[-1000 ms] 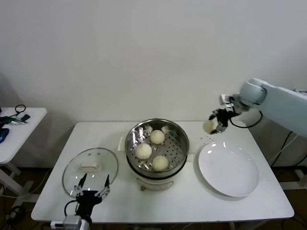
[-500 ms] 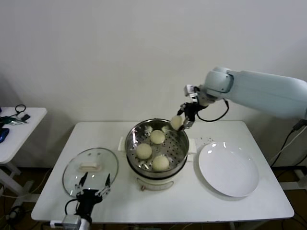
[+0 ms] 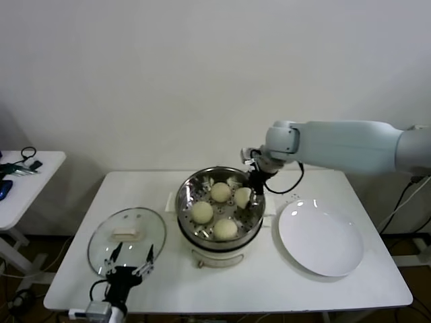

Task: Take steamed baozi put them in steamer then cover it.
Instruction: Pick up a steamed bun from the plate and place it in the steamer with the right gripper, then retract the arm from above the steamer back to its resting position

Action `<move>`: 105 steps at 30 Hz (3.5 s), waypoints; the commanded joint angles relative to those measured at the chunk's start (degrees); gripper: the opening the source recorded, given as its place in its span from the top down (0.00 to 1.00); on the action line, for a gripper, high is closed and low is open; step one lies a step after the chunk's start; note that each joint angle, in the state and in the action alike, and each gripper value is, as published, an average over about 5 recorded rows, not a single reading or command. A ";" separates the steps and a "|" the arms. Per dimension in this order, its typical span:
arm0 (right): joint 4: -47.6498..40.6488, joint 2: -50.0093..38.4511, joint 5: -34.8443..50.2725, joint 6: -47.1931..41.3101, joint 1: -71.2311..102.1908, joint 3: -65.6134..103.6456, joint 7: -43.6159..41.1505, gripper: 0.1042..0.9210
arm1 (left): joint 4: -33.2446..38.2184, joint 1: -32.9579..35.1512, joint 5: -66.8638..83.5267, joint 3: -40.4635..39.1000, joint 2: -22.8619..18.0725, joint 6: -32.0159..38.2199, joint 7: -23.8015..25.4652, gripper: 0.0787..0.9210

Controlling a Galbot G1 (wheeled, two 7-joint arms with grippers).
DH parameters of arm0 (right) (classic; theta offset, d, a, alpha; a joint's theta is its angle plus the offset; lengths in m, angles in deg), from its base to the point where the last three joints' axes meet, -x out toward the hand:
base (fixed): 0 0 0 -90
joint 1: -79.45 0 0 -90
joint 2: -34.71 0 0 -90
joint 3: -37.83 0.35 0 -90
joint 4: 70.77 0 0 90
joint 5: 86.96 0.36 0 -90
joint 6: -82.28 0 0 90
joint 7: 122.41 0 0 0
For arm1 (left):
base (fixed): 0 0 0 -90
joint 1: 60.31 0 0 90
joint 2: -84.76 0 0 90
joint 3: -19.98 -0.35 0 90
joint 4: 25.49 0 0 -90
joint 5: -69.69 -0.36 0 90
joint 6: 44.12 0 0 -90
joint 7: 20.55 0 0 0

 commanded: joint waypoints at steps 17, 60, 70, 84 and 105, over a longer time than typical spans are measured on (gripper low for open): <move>-1.36 0.91 2.08 -1.06 1.96 0.62 -0.25 0.12 | -0.54 -0.37 0.10 0.03 0.27 0.06 -0.08 0.12; 19.40 -39.90 -11.83 32.06 79.56 88.13 39.95 0.12 | 2.30 -2.48 -8.23 -0.10 -1.72 -1.40 -2.11 0.12; 21.47 -26.16 -16.83 30.37 103.51 114.05 40.99 0.12 | 2.17 -2.99 -23.11 0.61 -1.52 -2.41 -2.43 0.12; 25.21 -9.21 -19.36 26.45 117.35 132.80 36.86 0.12 | -2.95 -3.66 -61.96 2.15 2.95 0.11 -7.58 0.12; 21.51 -3.82 -21.70 26.69 119.38 133.53 35.27 0.12 | -18.43 -12.52 -93.33 -2.11 5.62 -2.57 -0.74 0.12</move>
